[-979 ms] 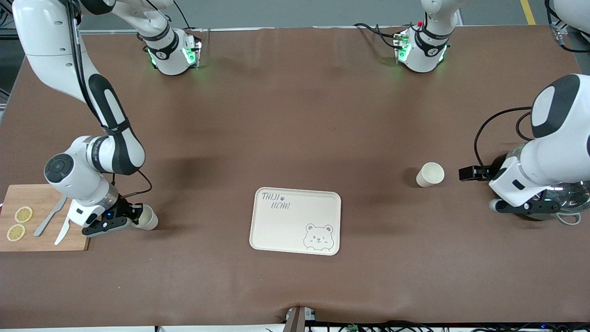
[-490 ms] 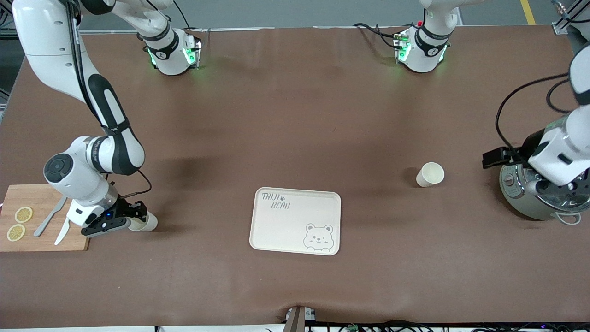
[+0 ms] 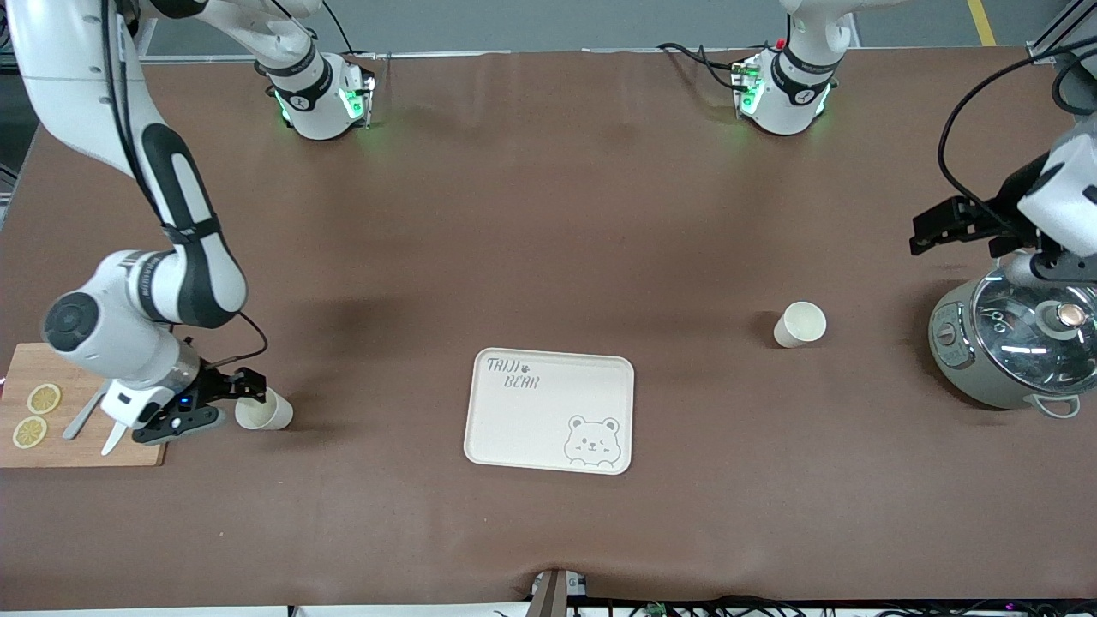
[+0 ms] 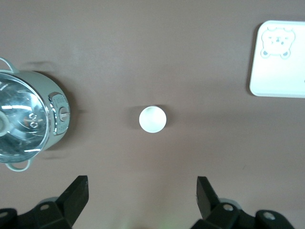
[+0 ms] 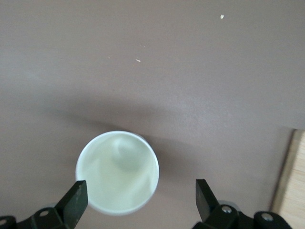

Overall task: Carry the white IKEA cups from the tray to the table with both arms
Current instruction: 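Open the right gripper beside the cutting board and withdraw it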

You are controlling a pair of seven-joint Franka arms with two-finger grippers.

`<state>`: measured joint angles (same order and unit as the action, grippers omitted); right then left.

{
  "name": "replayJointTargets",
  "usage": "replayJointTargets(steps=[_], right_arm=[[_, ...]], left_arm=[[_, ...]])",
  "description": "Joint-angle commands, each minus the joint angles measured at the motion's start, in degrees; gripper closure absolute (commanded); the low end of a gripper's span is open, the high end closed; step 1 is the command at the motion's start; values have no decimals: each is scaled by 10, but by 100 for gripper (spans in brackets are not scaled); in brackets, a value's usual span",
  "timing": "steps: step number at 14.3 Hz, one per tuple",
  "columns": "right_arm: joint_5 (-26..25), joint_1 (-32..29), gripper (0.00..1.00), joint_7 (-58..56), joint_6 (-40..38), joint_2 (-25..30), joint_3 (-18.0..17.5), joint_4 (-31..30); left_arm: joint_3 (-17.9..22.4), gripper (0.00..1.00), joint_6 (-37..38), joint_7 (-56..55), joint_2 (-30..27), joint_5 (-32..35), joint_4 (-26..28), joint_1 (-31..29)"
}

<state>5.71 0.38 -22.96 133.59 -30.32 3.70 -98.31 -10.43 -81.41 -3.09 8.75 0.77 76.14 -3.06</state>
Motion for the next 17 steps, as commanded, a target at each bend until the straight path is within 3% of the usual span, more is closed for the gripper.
replayJointTargets(steps=[1, 6, 13, 17], right_arm=[[0, -13, 0, -2, -92, 26, -7, 39], [-1, -13, 0, 6, -183, 66, -6, 73], [-9, -8, 0, 103, -461, 72, -5, 267], [-14, -6, 0, 152, -516, 100, -5, 313]], left_arm=[[67, 0, 12, 32, -28, -18, 7, 56], [70, 0, 25, 32, -51, -21, 9, 64], [73, 0, 6, 71, -72, -15, 48, 62], [76, 0, -27, 34, -84, -23, 69, 65]])
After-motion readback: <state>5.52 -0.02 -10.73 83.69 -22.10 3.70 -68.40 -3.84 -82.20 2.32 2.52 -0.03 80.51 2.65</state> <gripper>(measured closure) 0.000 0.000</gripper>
